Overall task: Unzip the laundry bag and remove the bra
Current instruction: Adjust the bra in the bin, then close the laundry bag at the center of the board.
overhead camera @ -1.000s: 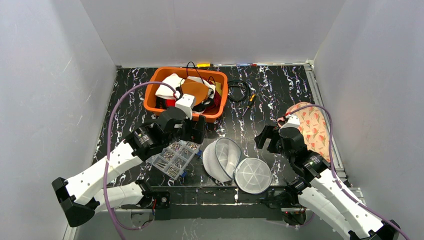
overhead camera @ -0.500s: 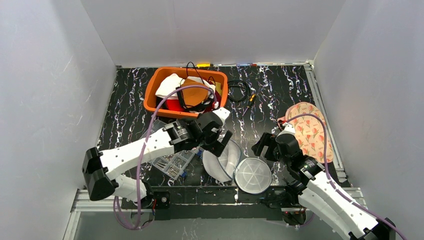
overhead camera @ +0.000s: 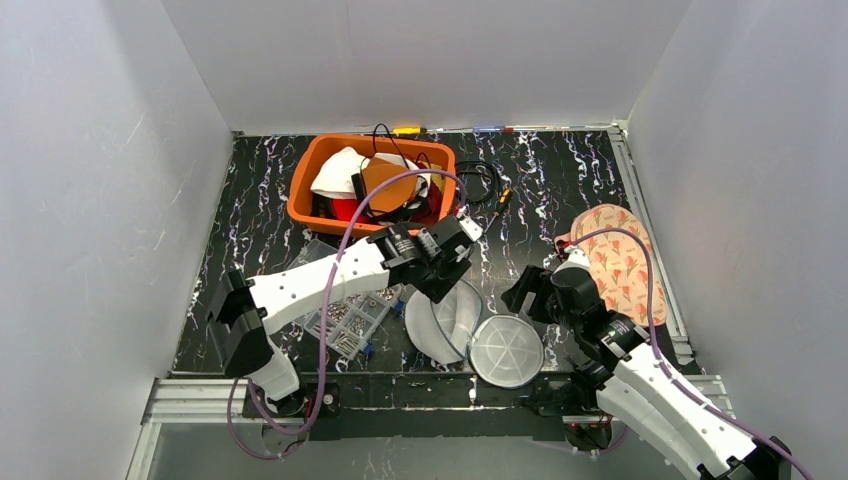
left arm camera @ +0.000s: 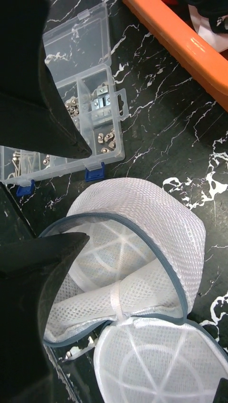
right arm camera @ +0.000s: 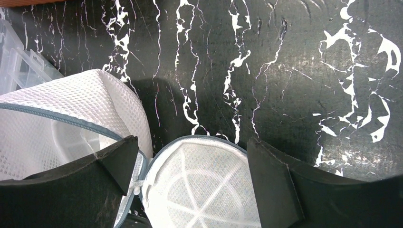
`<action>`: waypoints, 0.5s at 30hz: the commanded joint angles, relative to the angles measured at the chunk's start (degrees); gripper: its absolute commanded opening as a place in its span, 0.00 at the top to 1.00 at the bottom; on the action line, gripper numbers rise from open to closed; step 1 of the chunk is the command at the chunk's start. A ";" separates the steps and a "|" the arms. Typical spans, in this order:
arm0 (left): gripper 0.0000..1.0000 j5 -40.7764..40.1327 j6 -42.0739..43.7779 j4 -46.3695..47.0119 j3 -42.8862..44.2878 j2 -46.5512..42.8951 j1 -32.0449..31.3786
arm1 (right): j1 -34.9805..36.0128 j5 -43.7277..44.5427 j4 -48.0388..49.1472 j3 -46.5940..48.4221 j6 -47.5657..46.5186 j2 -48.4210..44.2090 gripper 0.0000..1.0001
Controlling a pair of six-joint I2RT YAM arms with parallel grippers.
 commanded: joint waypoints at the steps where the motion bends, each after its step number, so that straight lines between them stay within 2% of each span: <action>1: 0.47 1.17 2.25 -3.76 3.08 1.63 0.94 | 0.06 -1.28 -0.07 2.01 0.01 -0.38 0.08; 3: 0.54 2.88 2.13 -3.56 3.16 2.27 1.75 | 0.09 -1.40 -0.71 2.76 -0.37 -0.48 0.08; 6: 0.69 5.38 1.57 -2.12 2.80 2.30 2.54 | 0.04 -1.05 -1.95 3.83 -0.82 -0.81 0.08; 10: 0.98 5.82 -0.70 -0.35 1.67 0.52 2.80 | 0.08 0.27 -3.94 5.27 -0.82 -1.22 0.07; 15: 1.00 -1.19 -7.45 3.39 -4.54 -6.58 3.25 | 0.08 1.80 -5.63 5.93 0.50 -1.05 0.05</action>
